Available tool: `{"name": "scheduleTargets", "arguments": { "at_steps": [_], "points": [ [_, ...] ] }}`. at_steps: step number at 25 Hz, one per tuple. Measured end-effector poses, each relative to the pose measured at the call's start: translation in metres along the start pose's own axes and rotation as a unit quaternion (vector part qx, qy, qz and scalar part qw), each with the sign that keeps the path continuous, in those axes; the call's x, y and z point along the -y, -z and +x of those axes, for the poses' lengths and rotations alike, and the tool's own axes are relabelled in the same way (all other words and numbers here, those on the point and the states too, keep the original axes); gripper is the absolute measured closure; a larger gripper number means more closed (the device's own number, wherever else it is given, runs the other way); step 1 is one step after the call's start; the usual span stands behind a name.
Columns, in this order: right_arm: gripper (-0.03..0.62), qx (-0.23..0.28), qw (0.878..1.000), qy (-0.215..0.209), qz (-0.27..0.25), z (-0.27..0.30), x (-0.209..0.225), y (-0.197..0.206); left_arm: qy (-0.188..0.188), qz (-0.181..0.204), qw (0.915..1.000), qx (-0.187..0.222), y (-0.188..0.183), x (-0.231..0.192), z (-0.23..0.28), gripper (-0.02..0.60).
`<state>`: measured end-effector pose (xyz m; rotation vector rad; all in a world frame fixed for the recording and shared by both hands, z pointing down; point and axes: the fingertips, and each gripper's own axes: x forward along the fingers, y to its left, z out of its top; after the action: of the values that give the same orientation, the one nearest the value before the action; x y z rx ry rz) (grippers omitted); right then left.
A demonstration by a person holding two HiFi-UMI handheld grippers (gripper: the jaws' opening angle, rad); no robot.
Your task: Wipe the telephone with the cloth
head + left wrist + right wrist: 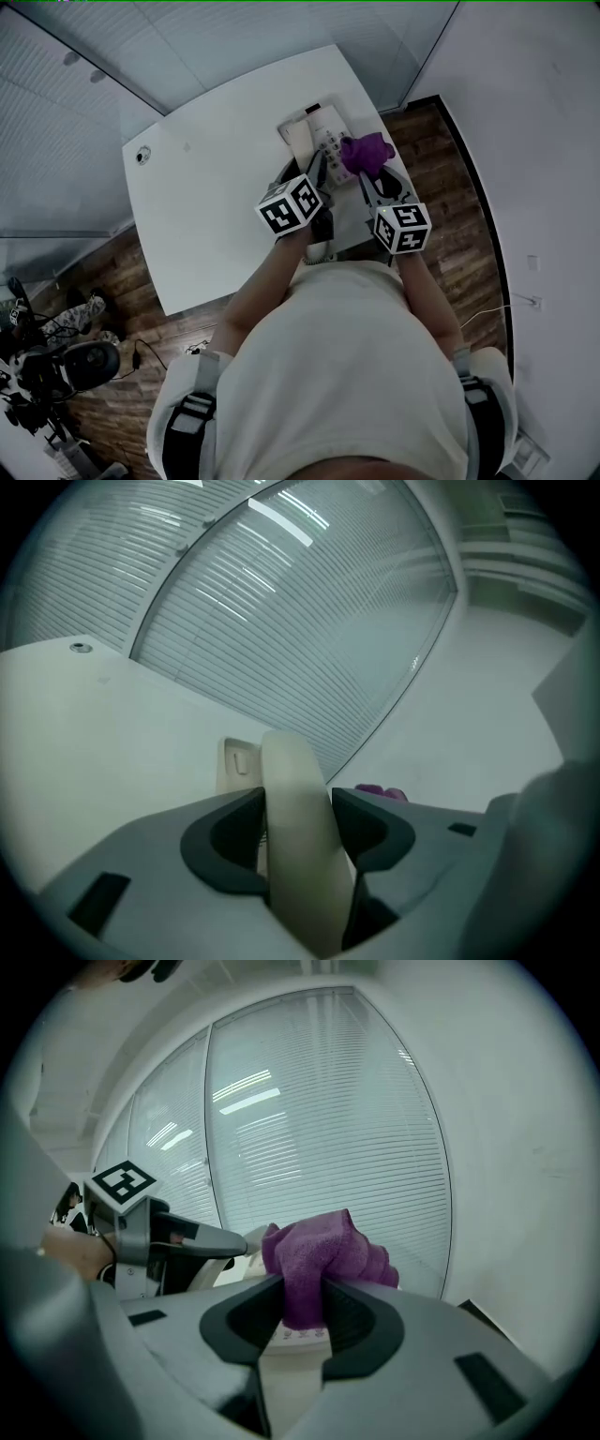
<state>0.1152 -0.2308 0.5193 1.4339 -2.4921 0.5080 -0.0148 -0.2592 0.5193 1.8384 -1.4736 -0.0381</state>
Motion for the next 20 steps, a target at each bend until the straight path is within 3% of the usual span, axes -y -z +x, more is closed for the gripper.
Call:
{"name": "scheduleTargets", "arguments": {
  "at_steps": [10,15,20],
  "points": [
    [0.467,0.003,0.999,-0.033,0.002,0.009,-0.009,-0.022,0.131,-0.051,0.9902,-0.002,0.003,0.029,-0.032,0.347],
    [0.467,0.006,0.999,-0.043,0.010,0.015,-0.018,-0.026,0.198,-0.085,0.9764,0.015,-0.006,0.040,-0.047,0.348],
    [0.467,0.019,0.997,-0.069,0.014,0.020,-0.035,-0.037,0.243,-0.111,0.9632,0.029,-0.017,0.041,-0.060,0.348]
  ]
}}
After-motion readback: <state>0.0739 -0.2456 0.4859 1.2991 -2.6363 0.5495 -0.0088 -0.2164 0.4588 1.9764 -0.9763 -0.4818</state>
